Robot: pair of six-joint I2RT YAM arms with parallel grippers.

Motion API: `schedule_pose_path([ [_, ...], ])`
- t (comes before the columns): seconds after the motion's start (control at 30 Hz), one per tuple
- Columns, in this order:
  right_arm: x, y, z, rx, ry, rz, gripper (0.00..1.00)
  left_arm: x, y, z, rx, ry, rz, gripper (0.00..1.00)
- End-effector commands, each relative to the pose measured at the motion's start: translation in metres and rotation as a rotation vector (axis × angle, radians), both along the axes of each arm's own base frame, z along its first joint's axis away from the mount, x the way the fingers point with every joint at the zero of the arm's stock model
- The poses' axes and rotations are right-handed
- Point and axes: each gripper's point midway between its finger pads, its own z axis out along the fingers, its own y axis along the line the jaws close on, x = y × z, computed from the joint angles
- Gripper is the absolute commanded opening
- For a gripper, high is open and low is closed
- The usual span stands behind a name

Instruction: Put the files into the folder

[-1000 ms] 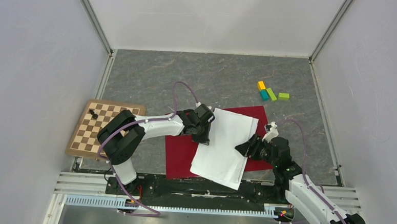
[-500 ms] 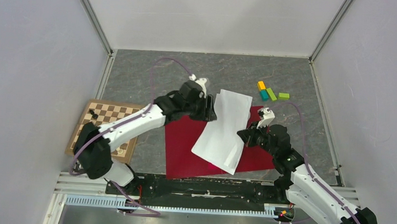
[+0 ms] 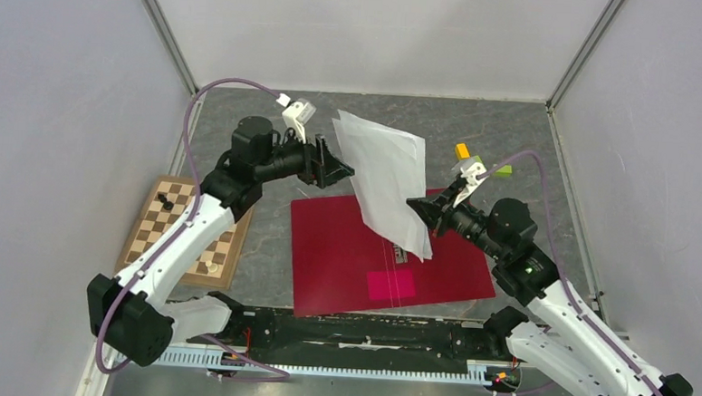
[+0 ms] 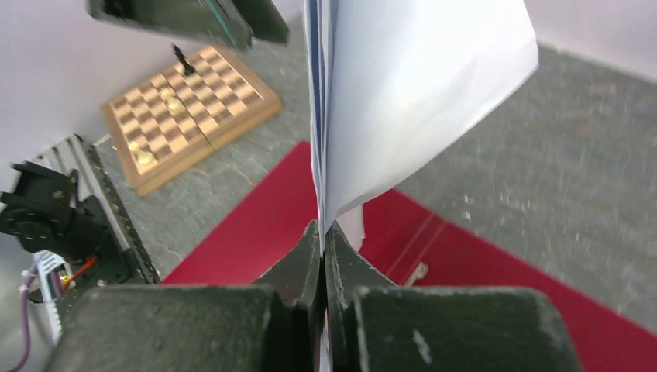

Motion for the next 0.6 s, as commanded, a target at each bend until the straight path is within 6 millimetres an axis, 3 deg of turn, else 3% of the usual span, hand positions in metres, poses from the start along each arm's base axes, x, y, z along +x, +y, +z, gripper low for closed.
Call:
schedule_pose_path([
  [0.0, -0.021, 0.008, 0.078, 0.061, -0.166, 0.118, 0.00, -0.028, 0.003, 0.050, -0.032, -0.313, -0.196, 0.77],
  [0.1, -0.033, 0.006, 0.106, 0.063, -0.186, 0.155, 0.00, -0.043, 0.007, 0.075, -0.075, -0.472, -0.227, 0.78],
  [0.3, -0.049, -0.001, 0.145, 0.071, -0.247, 0.184, 0.00, -0.068, 0.004, 0.095, -0.123, -0.569, -0.355, 0.78],
  [0.57, -0.068, -0.007, 0.174, 0.098, -0.303, 0.220, 0.00, -0.066, 0.005, 0.110, -0.101, -0.599, -0.373, 0.78],
])
